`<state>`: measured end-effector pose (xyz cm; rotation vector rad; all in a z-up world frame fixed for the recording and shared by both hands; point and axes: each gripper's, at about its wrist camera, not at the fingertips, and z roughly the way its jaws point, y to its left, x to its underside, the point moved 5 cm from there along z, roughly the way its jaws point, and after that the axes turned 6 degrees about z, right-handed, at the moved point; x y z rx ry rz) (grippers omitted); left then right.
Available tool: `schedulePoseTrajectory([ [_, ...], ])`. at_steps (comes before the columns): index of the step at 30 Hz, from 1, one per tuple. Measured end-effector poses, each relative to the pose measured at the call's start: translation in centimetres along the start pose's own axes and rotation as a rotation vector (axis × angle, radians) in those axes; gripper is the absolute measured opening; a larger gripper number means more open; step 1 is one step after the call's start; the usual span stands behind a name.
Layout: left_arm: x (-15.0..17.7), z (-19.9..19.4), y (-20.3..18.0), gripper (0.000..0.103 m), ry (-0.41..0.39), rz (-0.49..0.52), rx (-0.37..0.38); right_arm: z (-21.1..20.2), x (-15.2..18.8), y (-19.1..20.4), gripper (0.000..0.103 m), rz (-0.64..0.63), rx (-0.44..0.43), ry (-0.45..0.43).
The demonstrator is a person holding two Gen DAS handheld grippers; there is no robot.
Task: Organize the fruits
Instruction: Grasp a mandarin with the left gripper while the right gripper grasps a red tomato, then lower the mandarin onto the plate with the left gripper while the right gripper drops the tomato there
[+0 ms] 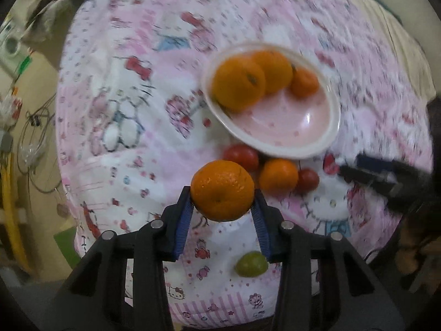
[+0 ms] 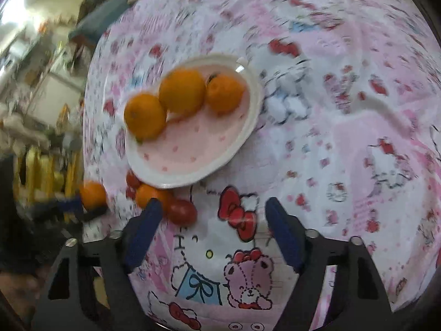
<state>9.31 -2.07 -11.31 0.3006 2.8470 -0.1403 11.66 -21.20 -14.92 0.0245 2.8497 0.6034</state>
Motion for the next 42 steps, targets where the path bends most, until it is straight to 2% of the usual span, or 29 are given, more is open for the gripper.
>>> schedulePoseTrajectory([
  [3, 0.0, -0.9, 1.0, 0.038, -0.039, -0.04, -0.01, 1.6, 0.9, 1.9, 0.064, -0.143, 0.058, 0.039],
  [6, -1.6, -0.7, 1.4, 0.038, -0.063, -0.052, -0.006, 3.1, 1.9, 3.7, 0.056, -0.276, 0.084, 0.086],
  [10, -1.5, -0.8, 1.1, 0.038, -0.064, -0.037, 0.007, 4.4, 2.4, 5.1, 0.054, -0.411, 0.159, 0.091],
  [11, -1.4, -0.7, 0.9, 0.038, -0.064, -0.036, 0.006, 4.8, 2.5, 5.3, 0.05, -0.443, 0.176, 0.093],
  [16, -1.4, -0.7, 0.7, 0.038, -0.056, -0.028, 0.006, 5.6, 2.6, 5.8, 0.039, -0.521, 0.217, 0.085],
  [17, -1.4, -0.7, 0.7, 0.038, -0.055, -0.032, 0.015, 5.6, 2.3, 6.0, 0.033, -0.534, 0.216, 0.084],
  [19, -1.4, -0.7, 0.7, 0.038, -0.056, -0.035, 0.026, 5.8, 2.3, 6.3, 0.032, -0.554, 0.223, 0.082],
  [25, -1.3, -0.3, 0.9, 0.038, -0.043, -0.053, 0.04, 5.4, 2.4, 6.2, 0.031, -0.485, 0.177, 0.085],
  [35, -2.1, 0.3, -0.4, 0.038, -0.041, -0.042, 0.02, 0.5, 3.6, 4.1, 0.031, -0.367, 0.07, 0.027],
  [42, -3.0, -0.4, -0.3, 0.038, -0.085, -0.067, 0.001, -3.0, 1.8, 2.1, 0.031, -0.23, -0.025, -0.046],
])
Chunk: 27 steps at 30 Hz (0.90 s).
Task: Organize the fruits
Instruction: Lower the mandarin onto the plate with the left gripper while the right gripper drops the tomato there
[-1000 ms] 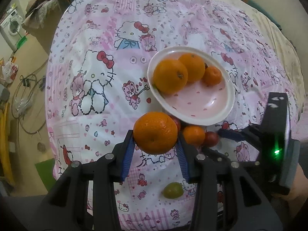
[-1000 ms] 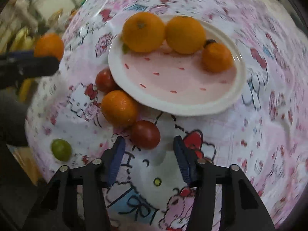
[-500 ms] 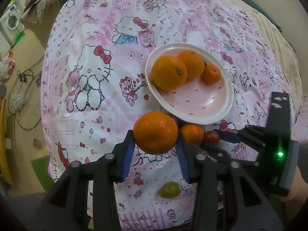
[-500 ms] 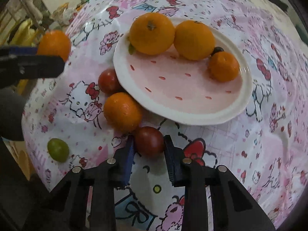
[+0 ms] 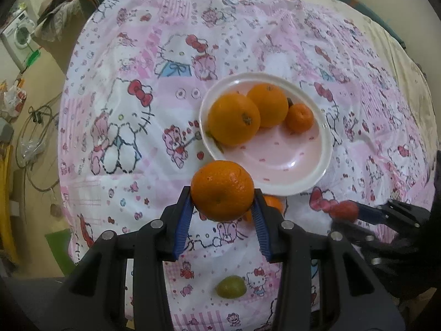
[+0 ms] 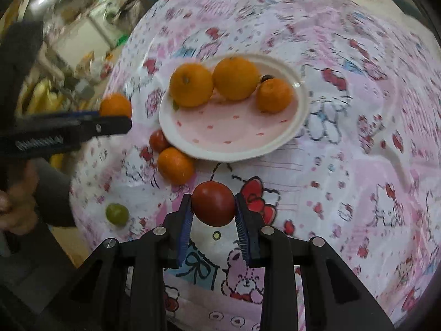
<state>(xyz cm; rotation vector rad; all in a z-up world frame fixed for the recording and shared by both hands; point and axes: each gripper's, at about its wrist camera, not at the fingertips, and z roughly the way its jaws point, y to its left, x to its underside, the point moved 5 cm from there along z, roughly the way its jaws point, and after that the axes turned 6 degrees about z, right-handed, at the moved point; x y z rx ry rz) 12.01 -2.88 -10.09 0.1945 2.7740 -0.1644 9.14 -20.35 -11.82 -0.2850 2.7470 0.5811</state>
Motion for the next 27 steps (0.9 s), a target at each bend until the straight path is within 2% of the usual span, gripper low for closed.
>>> schedulePoseTrajectory([
  [7, -0.6, -0.8, 2.2, 0.038, -0.035, -0.08, -0.009, -1.8, -2.2, -1.2, 0.031, 0.114, -0.071, -0.068],
  [13, -0.9, -1.0, 3.4, 0.038, -0.041, -0.121, 0.0, -2.0, -5.5, -1.7, 0.031, 0.123, -0.078, -0.073],
  [19, -2.2, -1.1, 3.4, 0.038, -0.043, -0.087, 0.006, -0.4, -8.7, -2.1, 0.031, 0.088, -0.055, -0.049],
  [27, -6.7, 0.2, 2.9, 0.038, -0.041, -0.014, 0.026, 1.5, -12.3, -2.9, 0.032, 0.064, -0.042, -0.039],
])
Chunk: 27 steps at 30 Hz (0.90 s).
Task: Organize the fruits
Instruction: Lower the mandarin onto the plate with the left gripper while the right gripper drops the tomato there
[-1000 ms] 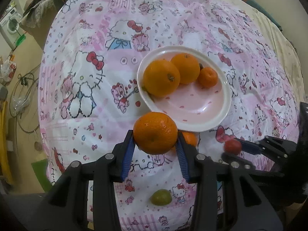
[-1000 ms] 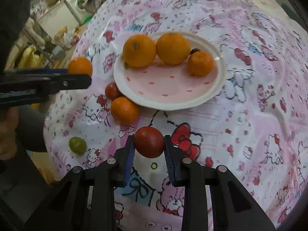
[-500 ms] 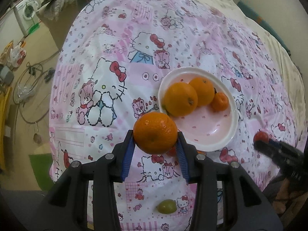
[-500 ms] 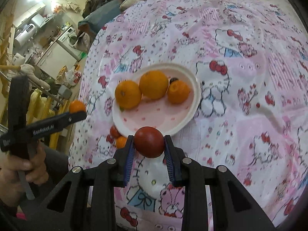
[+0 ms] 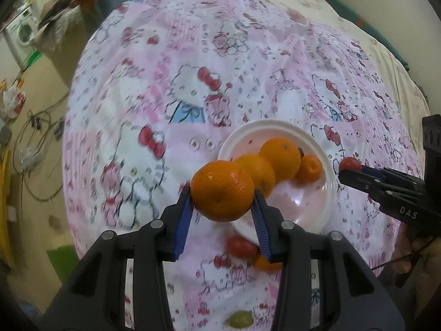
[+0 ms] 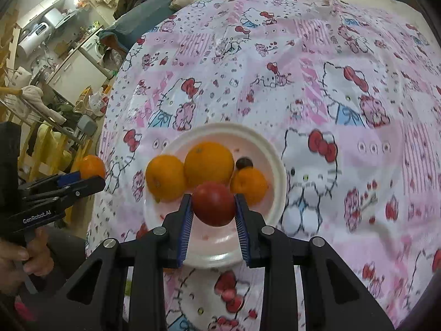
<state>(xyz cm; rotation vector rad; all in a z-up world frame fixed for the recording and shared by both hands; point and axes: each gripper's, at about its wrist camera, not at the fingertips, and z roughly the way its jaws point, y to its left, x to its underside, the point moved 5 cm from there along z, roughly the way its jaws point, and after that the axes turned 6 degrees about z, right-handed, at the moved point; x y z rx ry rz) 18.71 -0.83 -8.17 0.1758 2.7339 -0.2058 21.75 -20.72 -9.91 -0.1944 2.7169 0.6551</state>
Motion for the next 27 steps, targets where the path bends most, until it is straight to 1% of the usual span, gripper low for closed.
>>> schedulePoseTrajectory([
  [5, -2.9, 2.9, -0.8, 0.038, 0.021, 0.028, 0.046, 1.2, -2.1, -1.7, 0.032, 0.024, 0.007, -0.001],
  [9, -5.1, 5.6, -1.0, 0.038, 0.049, 0.014, 0.092, 2.1, -3.3, -3.1, 0.032, 0.052, 0.011, -0.001],
  [12, -6.2, 7.4, -1.2, 0.038, 0.08, -0.013, 0.13, 2.8, -4.0, -3.8, 0.032, 0.062, 0.011, 0.006],
  [15, -6.2, 9.0, -1.0, 0.039, 0.126, -0.066, 0.155, 3.9, -4.4, -4.3, 0.032, 0.067, 0.011, 0.025],
  [20, -5.9, 10.3, -1.1, 0.039, 0.165, -0.112, 0.196, 5.6, -4.1, -4.7, 0.032, 0.049, 0.01, 0.071],
  [24, -5.8, 10.6, -1.4, 0.039, 0.174, -0.096, 0.176, 6.1, -3.9, -4.5, 0.032, 0.04, 0.0, 0.086],
  [27, -5.6, 11.0, -1.2, 0.039, 0.197, -0.114, 0.175, 6.4, -3.7, -4.6, 0.032, 0.043, 0.0, 0.097],
])
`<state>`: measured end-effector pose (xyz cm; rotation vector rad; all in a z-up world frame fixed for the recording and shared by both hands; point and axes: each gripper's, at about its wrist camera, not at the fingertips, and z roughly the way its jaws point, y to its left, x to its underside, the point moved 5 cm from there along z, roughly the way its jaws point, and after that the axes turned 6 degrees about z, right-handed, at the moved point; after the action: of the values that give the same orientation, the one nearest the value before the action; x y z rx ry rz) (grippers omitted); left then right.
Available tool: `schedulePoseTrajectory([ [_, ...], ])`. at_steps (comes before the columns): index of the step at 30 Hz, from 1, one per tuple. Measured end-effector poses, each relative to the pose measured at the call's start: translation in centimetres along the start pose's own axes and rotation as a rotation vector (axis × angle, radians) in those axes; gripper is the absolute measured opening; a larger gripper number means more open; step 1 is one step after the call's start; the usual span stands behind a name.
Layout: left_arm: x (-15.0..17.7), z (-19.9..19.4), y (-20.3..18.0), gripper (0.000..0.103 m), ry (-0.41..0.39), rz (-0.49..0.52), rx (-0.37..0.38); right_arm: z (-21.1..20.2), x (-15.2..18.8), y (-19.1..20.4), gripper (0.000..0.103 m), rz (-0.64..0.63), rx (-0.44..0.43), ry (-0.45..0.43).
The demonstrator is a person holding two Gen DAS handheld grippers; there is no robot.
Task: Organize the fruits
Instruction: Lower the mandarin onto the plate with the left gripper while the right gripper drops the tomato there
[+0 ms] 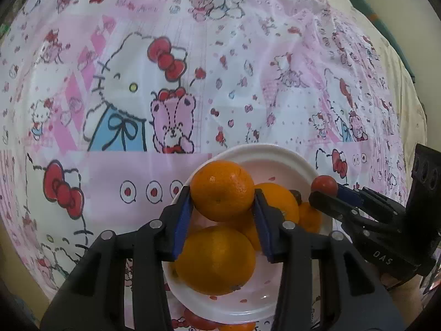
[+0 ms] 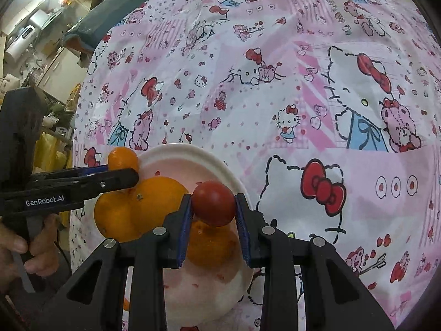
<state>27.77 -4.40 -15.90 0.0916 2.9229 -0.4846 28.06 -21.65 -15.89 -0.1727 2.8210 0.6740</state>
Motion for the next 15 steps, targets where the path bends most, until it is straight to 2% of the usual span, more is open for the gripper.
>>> schedulePoseTrajectory([
  [4, -0.1, 0.2, 0.0, 0.041, 0.012, -0.016, 0.004, 0.2, 0.1, 0.0, 0.034, 0.001, -0.007, 0.008],
  [6, -0.1, 0.1, 0.0, 0.049, 0.013, -0.024, 0.007, 0.1, 0.1, 0.1, 0.034, -0.001, -0.018, 0.006],
  [8, -0.1, 0.0, -0.2, 0.071, 0.012, -0.028, 0.035, 0.1, 0.1, 0.4, 0.035, -0.009, -0.027, 0.012],
  [10, -0.1, -0.3, -0.4, 0.073, -0.003, -0.021, 0.029, 0.1, 0.2, 0.6, 0.035, -0.015, -0.029, 0.011],
  [13, -0.4, -0.9, -0.6, 0.073, -0.02, 0.0, 0.006, -0.6, -0.1, 0.4, 0.048, -0.006, -0.037, -0.014],
  [14, -0.5, -1.2, -0.6, 0.073, -0.031, 0.0, 0.001, -0.7, -0.1, 0.4, 0.059, -0.003, -0.042, -0.022],
  [15, -0.6, -1.5, -0.5, 0.073, -0.042, -0.002, -0.006, -1.0, -0.2, 0.4, 0.062, 0.004, -0.054, -0.031],
])
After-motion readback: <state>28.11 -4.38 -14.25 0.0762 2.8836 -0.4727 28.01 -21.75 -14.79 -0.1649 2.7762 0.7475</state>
